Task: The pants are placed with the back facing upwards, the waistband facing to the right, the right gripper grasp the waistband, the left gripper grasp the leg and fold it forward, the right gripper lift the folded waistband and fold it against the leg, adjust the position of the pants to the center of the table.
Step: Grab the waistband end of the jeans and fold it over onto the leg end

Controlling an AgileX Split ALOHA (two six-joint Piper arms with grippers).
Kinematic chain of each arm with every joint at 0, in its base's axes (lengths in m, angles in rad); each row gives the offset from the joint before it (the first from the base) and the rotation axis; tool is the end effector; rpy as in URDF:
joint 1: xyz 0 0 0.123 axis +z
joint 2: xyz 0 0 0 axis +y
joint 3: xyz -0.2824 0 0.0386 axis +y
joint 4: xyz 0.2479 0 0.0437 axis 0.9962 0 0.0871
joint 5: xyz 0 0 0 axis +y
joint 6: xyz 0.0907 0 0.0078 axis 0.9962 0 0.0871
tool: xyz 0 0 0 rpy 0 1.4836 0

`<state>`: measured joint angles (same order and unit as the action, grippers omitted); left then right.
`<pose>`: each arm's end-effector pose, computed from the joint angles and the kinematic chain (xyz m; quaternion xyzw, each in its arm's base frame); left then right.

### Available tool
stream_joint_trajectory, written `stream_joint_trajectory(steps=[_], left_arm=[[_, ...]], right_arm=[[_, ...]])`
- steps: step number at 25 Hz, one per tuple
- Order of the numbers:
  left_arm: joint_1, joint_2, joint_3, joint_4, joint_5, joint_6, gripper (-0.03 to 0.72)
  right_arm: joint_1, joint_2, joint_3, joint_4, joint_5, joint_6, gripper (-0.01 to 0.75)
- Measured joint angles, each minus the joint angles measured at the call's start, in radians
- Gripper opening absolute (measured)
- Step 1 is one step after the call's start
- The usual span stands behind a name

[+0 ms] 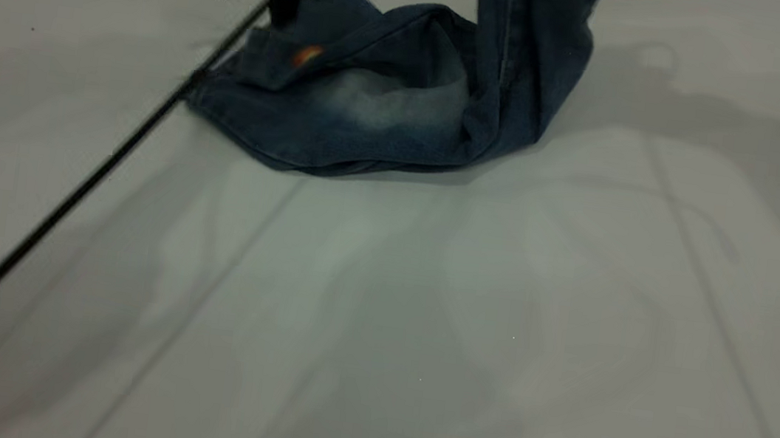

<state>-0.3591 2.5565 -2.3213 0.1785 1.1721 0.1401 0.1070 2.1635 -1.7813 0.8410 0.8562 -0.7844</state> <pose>0.5020 -0.1725 0.1446 0.2674 0.9516 0.0717 0.1332 0.4715 0.1023 0.2225 -0.2068 0.8908 0.2738 0.2980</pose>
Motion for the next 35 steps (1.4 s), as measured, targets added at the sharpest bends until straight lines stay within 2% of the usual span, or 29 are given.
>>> stream_joint_trajectory(steps=[2,6,10,18,26,28,30,35], left_arm=[[0.012,0.000,-0.043,0.027,0.000,-0.018,0.491],[0.039,0.000,-0.146,0.056,0.000,-0.054,0.491],[0.065,0.000,-0.274,0.063,0.000,-0.096,0.491],[0.073,0.000,-0.476,0.053,0.000,-0.140,0.491],[0.073,0.000,-0.489,0.028,0.000,-0.150,0.491],[0.073,0.000,-0.489,0.027,0.000,-0.150,0.491],[0.073,0.000,-0.489,0.027,0.000,-0.151,0.491],[0.073,0.000,-0.489,0.008,0.000,-0.147,0.491]], right_arm=[[-0.005,0.000,-0.010,-0.060,0.000,0.053,0.050],[0.007,0.000,-0.011,-0.067,0.001,0.077,0.050],[0.065,0.000,-0.011,-0.014,0.000,0.051,0.050],[0.195,0.073,-0.018,0.222,-0.032,-0.100,0.050],[0.260,0.206,-0.018,0.575,-0.074,-0.321,0.066],[0.272,0.226,-0.018,0.641,-0.078,-0.333,0.097],[0.285,0.241,-0.018,0.693,-0.074,-0.337,0.167],[0.292,0.267,-0.019,0.762,-0.007,-0.331,0.435]])
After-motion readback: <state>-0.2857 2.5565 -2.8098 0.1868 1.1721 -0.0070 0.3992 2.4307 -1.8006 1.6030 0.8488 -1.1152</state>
